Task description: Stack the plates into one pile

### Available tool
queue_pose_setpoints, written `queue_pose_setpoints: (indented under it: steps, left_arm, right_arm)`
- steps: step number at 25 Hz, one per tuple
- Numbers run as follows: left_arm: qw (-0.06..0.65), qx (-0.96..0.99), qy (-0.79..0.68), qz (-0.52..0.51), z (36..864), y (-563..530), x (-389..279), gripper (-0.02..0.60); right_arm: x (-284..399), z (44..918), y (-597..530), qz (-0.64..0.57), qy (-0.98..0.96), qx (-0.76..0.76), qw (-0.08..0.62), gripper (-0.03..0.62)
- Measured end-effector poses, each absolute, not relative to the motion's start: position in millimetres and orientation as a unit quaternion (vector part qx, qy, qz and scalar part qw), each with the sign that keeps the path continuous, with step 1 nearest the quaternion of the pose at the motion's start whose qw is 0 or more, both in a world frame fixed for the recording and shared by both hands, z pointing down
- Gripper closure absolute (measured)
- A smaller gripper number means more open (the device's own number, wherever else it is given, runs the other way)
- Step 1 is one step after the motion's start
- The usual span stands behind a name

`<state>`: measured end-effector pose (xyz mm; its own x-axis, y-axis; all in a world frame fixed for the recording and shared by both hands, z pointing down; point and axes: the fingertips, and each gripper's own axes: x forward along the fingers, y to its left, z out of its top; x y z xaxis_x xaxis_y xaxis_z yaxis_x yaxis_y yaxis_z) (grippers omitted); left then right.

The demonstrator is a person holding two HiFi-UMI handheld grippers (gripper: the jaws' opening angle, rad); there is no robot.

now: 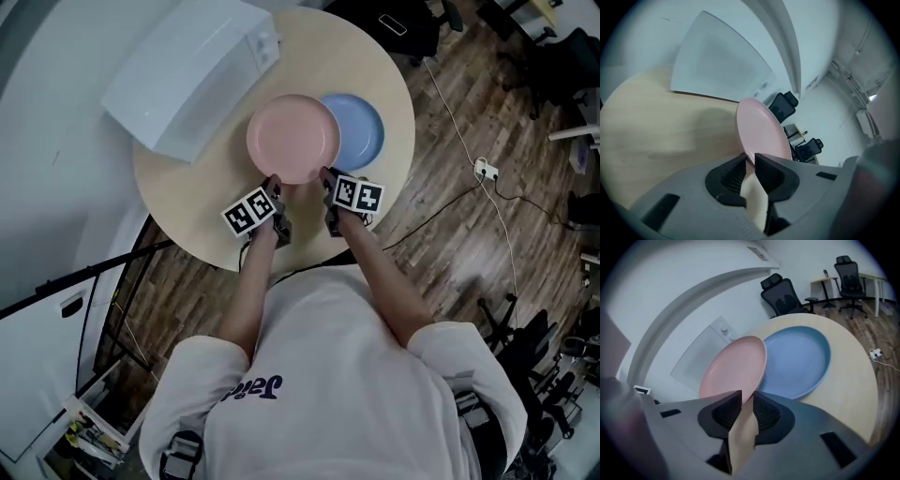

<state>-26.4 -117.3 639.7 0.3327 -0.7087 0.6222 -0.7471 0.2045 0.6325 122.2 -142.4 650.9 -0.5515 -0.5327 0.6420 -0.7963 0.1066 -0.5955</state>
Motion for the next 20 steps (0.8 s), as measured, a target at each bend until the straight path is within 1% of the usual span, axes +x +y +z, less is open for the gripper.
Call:
queue_pose_setpoints:
  steps: [5, 10, 15, 20]
  left_arm:
    - [0.512, 0.668, -0.538, 0.054, 642, -149, 34, 0.518]
    - [0.513, 0.687, -0.508, 0.081, 650, -168, 76, 0.517]
    - [0.521, 0.689, -0.493, 0.099, 661, -178, 101, 0.514]
    - [0.523, 0.687, -0.489, 0.122, 672, -184, 111, 0.5]
  right_arm:
    - [184, 655, -154, 0.494, -0.698, 0.507, 0.106, 0.508]
    - [227, 659, -163, 0.489, -0.673, 0.546, 0.096, 0.508]
    - [251, 668, -167, 0.492, -0.653, 0.568, 0.096, 0.508]
    - [262, 673, -174, 0.483, -0.646, 0.581, 0.112, 0.508]
